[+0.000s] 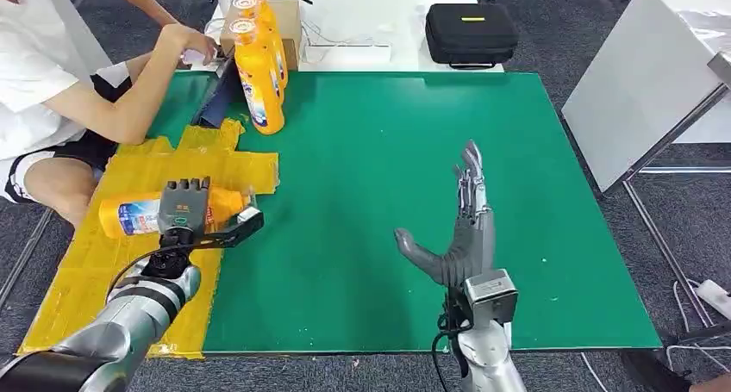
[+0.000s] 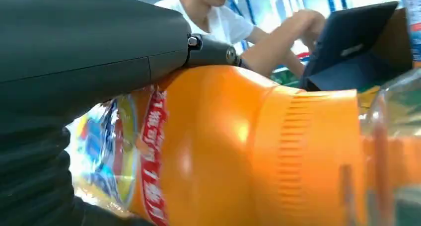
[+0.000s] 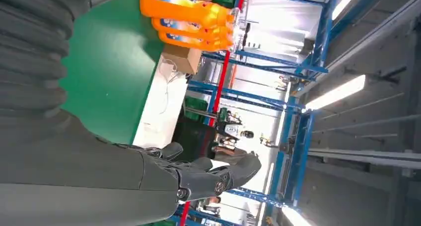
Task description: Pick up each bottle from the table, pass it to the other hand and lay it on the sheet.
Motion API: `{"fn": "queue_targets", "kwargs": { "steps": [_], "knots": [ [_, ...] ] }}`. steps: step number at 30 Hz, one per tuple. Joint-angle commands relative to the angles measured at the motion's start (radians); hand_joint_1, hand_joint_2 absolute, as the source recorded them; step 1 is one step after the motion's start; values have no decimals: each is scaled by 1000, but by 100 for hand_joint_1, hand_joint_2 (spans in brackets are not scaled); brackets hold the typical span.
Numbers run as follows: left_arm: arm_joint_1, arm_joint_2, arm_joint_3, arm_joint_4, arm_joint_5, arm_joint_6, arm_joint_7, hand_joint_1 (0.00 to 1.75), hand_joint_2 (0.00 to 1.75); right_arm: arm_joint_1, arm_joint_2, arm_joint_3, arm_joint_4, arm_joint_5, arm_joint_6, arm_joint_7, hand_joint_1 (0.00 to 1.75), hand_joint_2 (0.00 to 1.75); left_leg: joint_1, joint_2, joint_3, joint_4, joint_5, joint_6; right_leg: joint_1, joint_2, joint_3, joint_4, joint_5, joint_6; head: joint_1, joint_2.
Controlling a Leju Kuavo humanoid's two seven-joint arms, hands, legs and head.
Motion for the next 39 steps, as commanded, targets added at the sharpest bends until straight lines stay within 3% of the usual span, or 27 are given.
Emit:
{"fn": "queue_targets", "kwargs": {
  "steps": [1, 10, 13, 18, 20, 22, 23, 25, 27, 29, 32, 36, 39],
  "knots": [
    [8, -30, 95, 55, 23, 44, -82, 0, 175, -27, -24, -6, 55, 10, -5, 12, 0, 175, 1, -1, 6, 0, -3, -2, 0, 2, 7, -1, -2, -1, 0, 0],
    [191, -71, 183, -358, 7, 76, -174, 0, 175, -18, -35, -3, 85, 36, -23, 15, 0, 175, 1, -2, 6, 0, -3, -2, 0, 2, 6, -1, -2, -1, 0, 0],
    [207, -79, 188, -395, 14, 76, -197, 0, 175, -15, -37, -3, 84, 37, -24, 15, 0, 175, 1, -3, 7, 1, -4, -3, 0, 1, 7, -1, -3, -1, 0, 0],
    [302, -175, 296, -628, 105, 76, -420, 0, 175, 7, -48, -13, 82, 55, -42, 16, 0, 175, 1, -3, 5, 1, -3, -2, 0, 0, 5, -1, -2, -1, 0, 0],
    [318, -270, 411, -649, 242, 76, -654, 0, 175, 32, -50, -27, 64, 70, -57, 14, 0, 175, 2, -5, 8, 2, -6, -3, 0, -1, 9, -1, -5, -1, 0, 0],
    [322, -290, 428, -643, 299, 76, -720, 0, 175, 42, -51, -33, 57, 76, -61, 14, 0, 175, 2, -6, 8, 2, -5, -3, 0, -2, 9, -1, -5, -1, 0, 0],
    [342, -296, 369, -630, 457, 76, -789, 0, 175, 63, -56, -45, 42, 84, -65, 15, 0, 175, 2, -7, 9, 2, -6, -3, 0, -3, 10, -1, -6, -1, 0, 0],
    [439, -217, 167, -794, 810, -52, -784, 0, 175, 104, -57, -78, 18, 108, -55, 21, 0, 175, 2, -6, 9, 2, -6, -3, 0, -1, 10, -1, -5, -1, 0, 0],
    [521, -191, 117, -955, 993, -185, -769, 0, 175, 135, -55, -112, 5, 124, -54, 22, 0, 175, 1, -3, 7, 1, -6, -3, 0, 2, 8, -1, -4, -1, 0, 0],
    [582, -175, 112, -1061, 1163, -367, -744, 0, 175, 164, -49, -161, -1, 122, -22, 25, 0, 175, 1, -1, 6, 2, -7, -4, 0, 3, 6, -1, -4, -1, 0, 0],
    [619, -169, 143, -1063, 1379, -643, -708, 0, 175, 189, -40, -231, 9, 38, 82, 24, 0, 175, 1, -4, 6, 1, -7, -5, 0, 0, 6, -1, -5, -1, -1, 0],
    [617, -167, 165, -969, 1515, -820, -666, 0, 175, 190, -16, -289, 50, 15, 125, 24, 0, 175, 1, -5, 9, 1, -8, -5, 0, 0, 10, -2, -8, 1, 0, 0],
    [617, -170, 170, -939, 1553, -865, -663, 0, 175, 180, -9, -293, 72, 21, 127, 41, 0, 175, 1, -3, 7, -1, -7, -5, -1, 1, 7, -2, -5, 1, 0, 0]
  ]
}}
